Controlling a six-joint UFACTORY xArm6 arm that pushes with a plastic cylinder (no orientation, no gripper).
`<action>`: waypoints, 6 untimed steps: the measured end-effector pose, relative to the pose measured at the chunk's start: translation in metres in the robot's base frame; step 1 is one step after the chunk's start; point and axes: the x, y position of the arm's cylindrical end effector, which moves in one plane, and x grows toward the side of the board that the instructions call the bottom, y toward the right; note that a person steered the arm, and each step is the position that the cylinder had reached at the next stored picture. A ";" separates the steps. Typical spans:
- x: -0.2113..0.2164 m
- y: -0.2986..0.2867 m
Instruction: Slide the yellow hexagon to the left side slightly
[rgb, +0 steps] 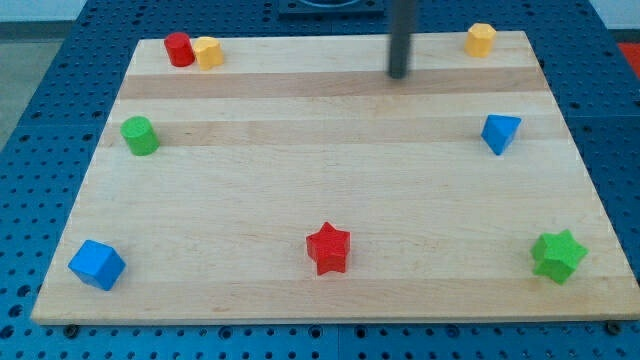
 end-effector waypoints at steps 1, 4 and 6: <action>0.000 0.115; -0.081 0.114; -0.067 0.049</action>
